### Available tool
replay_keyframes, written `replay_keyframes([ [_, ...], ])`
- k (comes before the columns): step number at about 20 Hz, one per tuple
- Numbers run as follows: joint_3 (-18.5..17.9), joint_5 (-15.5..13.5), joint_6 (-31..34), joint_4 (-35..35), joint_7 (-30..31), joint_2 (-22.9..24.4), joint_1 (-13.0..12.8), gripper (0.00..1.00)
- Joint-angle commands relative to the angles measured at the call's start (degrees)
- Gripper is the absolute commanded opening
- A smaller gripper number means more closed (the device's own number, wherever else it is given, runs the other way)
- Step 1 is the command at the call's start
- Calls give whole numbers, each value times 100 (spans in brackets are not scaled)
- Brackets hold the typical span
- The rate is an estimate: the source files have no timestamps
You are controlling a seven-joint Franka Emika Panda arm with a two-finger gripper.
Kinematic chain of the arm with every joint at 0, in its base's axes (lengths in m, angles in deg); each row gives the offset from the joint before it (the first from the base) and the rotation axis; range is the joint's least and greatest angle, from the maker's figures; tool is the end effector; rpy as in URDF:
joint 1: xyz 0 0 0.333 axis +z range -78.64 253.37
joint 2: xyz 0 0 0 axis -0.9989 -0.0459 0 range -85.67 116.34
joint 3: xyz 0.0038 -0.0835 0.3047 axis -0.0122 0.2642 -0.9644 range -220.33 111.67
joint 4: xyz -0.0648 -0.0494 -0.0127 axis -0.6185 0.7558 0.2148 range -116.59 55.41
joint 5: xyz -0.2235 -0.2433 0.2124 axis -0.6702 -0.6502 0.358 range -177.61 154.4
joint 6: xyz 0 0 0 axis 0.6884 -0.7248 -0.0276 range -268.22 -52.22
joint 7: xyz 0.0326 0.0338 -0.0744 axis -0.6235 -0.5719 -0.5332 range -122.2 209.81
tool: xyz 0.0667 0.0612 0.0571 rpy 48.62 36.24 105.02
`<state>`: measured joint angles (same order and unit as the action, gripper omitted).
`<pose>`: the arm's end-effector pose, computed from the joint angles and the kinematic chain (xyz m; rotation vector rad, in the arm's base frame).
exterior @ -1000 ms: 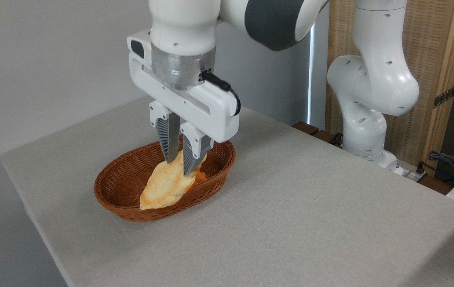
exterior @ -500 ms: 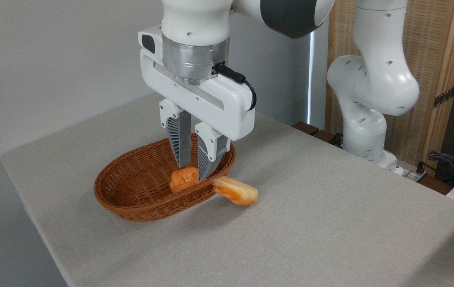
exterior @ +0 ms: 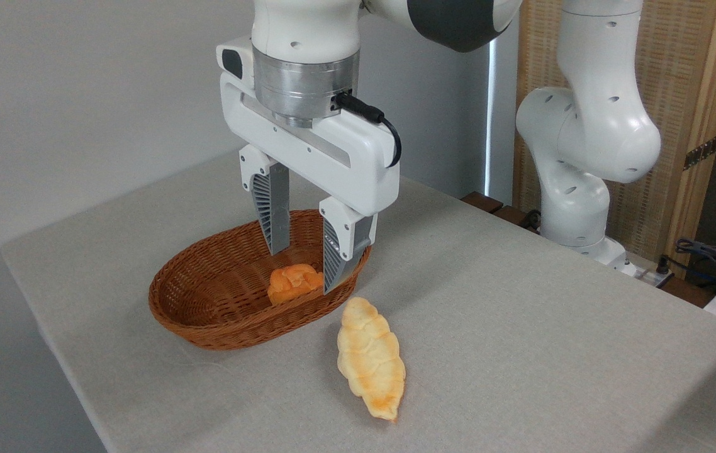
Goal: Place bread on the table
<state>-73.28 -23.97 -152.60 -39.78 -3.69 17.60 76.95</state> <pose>0.5506 0.0660 0.5855 2.7991 -0.9415 0.2105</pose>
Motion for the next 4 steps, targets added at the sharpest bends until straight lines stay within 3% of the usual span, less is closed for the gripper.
replay_keyframes([
  [1, -21, 76, 77, 84, -14, 11, -30, 100],
  [4, -3, 84, 77, 75, -6, 2, -30, 100],
])
